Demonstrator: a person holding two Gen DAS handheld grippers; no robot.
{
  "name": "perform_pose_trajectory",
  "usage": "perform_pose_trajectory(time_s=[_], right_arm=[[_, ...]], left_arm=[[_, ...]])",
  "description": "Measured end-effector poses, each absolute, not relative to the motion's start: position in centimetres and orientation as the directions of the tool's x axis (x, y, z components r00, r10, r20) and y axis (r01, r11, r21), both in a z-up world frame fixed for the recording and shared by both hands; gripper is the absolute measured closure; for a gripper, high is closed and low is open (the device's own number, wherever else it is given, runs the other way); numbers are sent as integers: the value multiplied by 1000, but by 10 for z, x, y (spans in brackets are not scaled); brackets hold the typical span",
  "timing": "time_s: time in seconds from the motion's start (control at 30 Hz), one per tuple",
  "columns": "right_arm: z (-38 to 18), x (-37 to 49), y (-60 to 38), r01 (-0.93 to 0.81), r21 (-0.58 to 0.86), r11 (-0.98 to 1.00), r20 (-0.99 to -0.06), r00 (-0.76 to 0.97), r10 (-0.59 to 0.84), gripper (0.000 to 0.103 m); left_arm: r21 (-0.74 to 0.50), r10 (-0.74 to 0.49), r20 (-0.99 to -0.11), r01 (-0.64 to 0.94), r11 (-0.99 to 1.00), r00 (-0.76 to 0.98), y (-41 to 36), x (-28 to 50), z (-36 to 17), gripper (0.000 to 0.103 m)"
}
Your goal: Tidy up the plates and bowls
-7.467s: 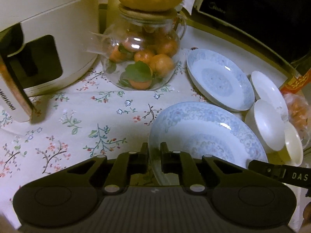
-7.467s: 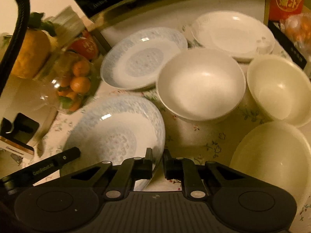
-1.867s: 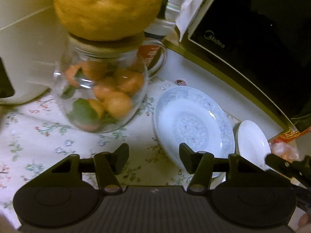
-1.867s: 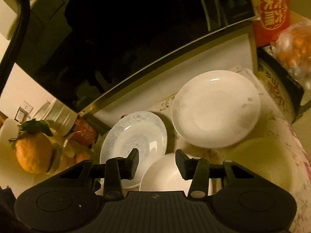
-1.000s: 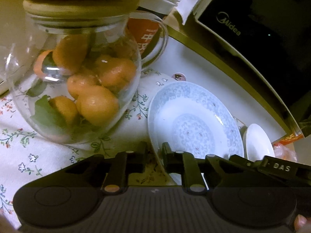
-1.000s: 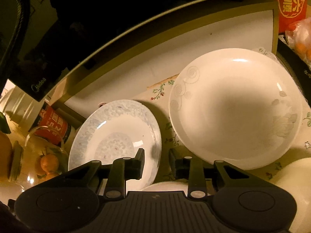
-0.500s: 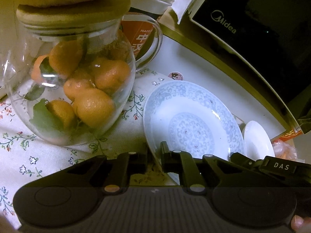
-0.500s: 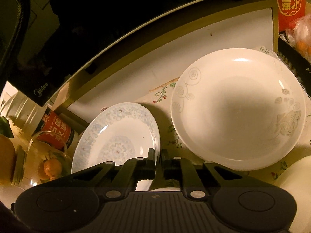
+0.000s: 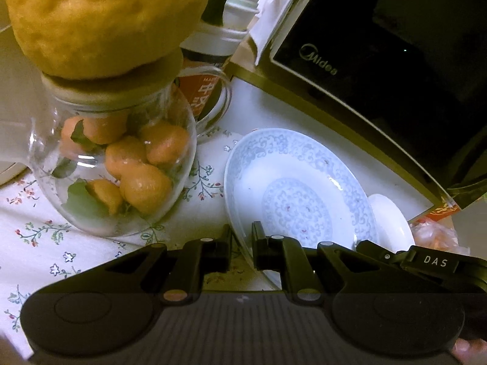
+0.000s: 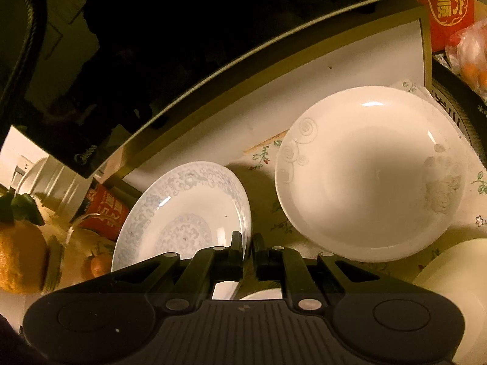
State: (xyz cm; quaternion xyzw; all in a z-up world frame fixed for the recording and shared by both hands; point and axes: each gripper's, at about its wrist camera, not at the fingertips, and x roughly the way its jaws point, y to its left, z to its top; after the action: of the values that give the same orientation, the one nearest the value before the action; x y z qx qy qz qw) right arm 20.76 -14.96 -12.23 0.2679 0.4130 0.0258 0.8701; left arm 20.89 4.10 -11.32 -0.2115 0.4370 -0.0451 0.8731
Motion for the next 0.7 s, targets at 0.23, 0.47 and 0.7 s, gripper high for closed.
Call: perform_pose_trajectory(time_s=[0.23, 0.47, 0.7], right_arm=[[-114, 204, -146, 175, 471, 865, -709, 658, 253, 96], [-101, 195, -142, 164, 467, 869, -701, 668, 251, 96], [-62, 162, -130, 120, 433, 893, -690, 682, 243, 96]], left_arm=[[-408, -263, -744, -105, 907, 614, 42, 205, -108, 92], [-391, -258, -727, -75, 917, 636, 42, 189, -85, 92], [-409, -279, -707, -54, 911, 650, 51, 151, -57, 92]])
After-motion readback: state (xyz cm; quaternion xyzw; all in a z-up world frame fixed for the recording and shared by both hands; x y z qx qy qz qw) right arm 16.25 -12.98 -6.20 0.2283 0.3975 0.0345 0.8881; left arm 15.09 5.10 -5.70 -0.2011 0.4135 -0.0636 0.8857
